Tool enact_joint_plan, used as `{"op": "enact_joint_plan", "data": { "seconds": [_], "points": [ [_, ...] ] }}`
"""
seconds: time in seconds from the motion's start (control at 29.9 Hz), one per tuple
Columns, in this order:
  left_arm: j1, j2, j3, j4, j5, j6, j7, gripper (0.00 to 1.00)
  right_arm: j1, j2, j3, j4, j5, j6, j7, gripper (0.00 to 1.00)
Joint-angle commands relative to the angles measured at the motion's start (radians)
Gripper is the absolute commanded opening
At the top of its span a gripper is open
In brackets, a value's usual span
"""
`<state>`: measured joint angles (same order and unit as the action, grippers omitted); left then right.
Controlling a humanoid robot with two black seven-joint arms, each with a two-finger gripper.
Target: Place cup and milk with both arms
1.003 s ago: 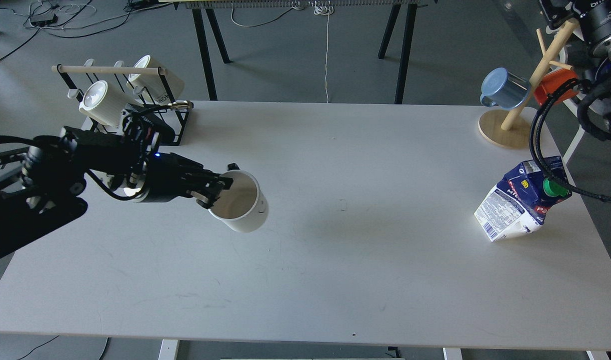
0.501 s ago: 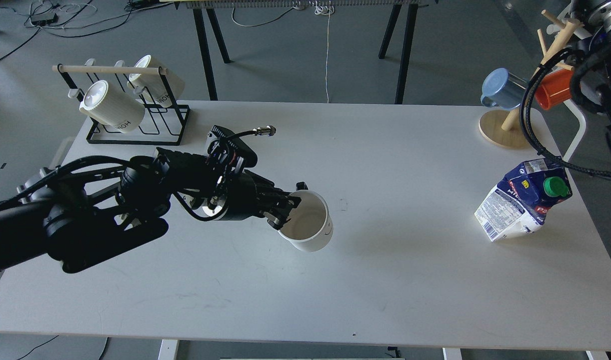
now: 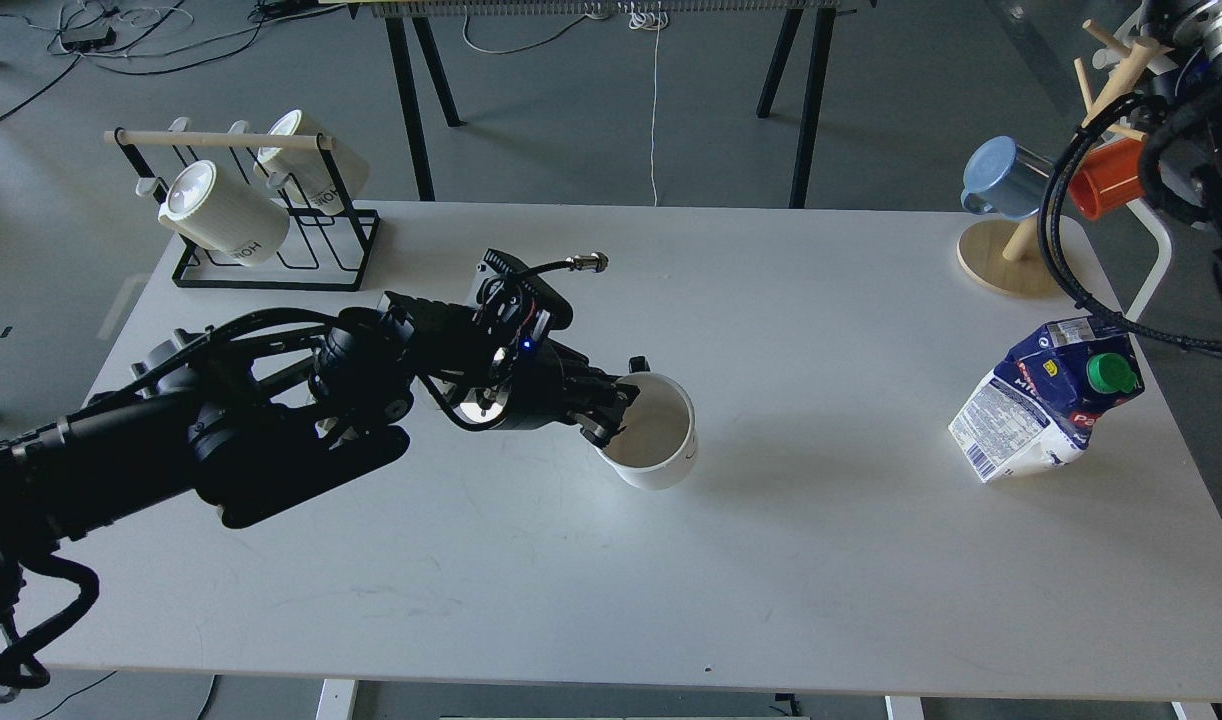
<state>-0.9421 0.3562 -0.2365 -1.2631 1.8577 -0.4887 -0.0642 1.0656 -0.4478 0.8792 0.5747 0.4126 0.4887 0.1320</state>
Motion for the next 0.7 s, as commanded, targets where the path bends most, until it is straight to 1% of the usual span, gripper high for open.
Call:
{"op": "enact_joint_plan", "data": {
  "seconds": [0.0,0.23,0.27,0.33,0.37,0.47,0.6,0.67],
  "points": [
    [0.008,0.001,0.002,0.001,-0.002,0.0,-0.003,0.15,-0.006,-0.003,0.0,0.007,0.0,0.0,0.0,0.99],
    [0.009,0.015,-0.006,-0.001,-0.002,0.0,-0.006,0.2,-0.01,-0.011,0.0,0.019,0.0,0.0,0.0,0.99],
    [0.009,0.018,-0.007,0.001,-0.003,0.0,-0.006,0.22,-0.01,-0.014,0.0,0.021,0.0,0.0,0.0,0.99],
    [0.008,0.024,-0.023,-0.001,-0.006,0.0,-0.008,0.36,-0.012,-0.017,0.0,0.021,0.0,0.0,0.0,0.99],
    [0.009,0.033,-0.038,-0.002,-0.008,0.0,-0.008,0.41,-0.012,-0.019,0.0,0.022,0.0,0.0,0.0,0.99],
    [0.011,0.066,-0.084,-0.013,-0.011,0.0,-0.022,0.44,-0.012,-0.019,0.0,0.027,0.0,0.0,-0.002,0.99],
    [0.014,0.099,-0.156,-0.013,-0.035,0.0,-0.071,0.57,-0.015,-0.029,0.0,0.03,0.0,0.0,-0.002,0.99],
    [0.017,0.112,-0.213,-0.013,-0.083,0.0,-0.086,0.62,-0.018,-0.031,0.0,0.03,0.0,0.0,-0.002,0.99]
  ]
}}
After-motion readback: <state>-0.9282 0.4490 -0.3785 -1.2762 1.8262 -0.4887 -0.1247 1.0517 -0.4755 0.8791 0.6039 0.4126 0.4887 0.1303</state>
